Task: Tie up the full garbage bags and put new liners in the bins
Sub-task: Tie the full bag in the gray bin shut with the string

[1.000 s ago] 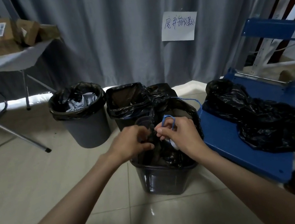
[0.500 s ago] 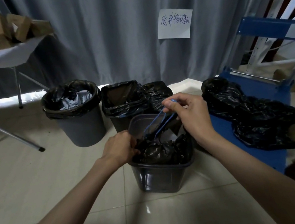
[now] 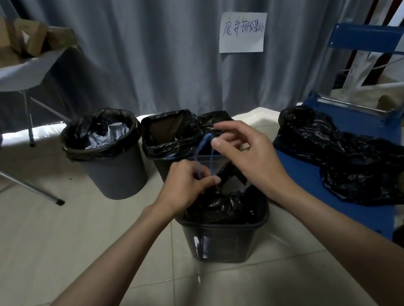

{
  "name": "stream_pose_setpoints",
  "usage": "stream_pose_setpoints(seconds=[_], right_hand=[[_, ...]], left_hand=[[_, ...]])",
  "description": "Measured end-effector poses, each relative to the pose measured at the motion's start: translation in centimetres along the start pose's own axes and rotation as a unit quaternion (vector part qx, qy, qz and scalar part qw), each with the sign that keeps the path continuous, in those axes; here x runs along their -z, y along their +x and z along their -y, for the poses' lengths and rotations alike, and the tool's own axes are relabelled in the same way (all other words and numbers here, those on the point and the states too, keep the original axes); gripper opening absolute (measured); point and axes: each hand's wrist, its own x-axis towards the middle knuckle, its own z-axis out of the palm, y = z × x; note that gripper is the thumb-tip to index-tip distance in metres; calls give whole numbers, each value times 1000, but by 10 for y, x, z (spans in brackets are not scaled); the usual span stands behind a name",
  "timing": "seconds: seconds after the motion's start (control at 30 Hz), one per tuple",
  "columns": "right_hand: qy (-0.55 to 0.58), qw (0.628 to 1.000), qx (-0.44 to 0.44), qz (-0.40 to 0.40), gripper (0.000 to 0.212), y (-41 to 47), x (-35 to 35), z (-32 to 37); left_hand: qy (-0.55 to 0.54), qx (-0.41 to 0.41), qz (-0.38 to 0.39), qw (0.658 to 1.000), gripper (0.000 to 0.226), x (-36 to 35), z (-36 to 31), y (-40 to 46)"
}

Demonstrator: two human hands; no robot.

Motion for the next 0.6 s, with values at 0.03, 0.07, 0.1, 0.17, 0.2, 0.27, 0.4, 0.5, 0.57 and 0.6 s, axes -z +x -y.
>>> stream_pose_setpoints(seconds=[0.03,0.07,0.1,0.17,0.2,0.27,0.4,0.5,0.57,0.6], right_hand=[[-50,999,-1,-15,24,-3,2,-7],[-91,996,-8,-14,24,-5,4,-15],[-124,992,-21,6,24,-9,6,-25],[-197,975,-51,93,27,-15,7,-41],[-245,958,-58,135,30,-19,6,-47],[-313,932,-50,174,28,-24,1,-54],[-346,921,-28,179,4,-30,-3,-60],[-354,908,-71,212,6,-33,4,-68],[-336,918,-83,196,8,-32,7,-69],[-319,930,-85,161,13,-30,9,-69]], left_hand=[[-26,18,-8,999,18,2,1,0],[-48,35,-18,998,19,5,1,1],[-60,47,-27,997,20,8,1,1],[-69,58,-32,995,20,11,2,2],[-72,61,-31,995,20,12,2,1],[-74,62,-29,995,19,13,3,1],[-64,63,-45,995,17,14,2,2],[-64,79,-51,994,18,17,3,3],[-64,83,-43,994,19,17,4,3],[-62,82,-36,994,19,17,4,3]])
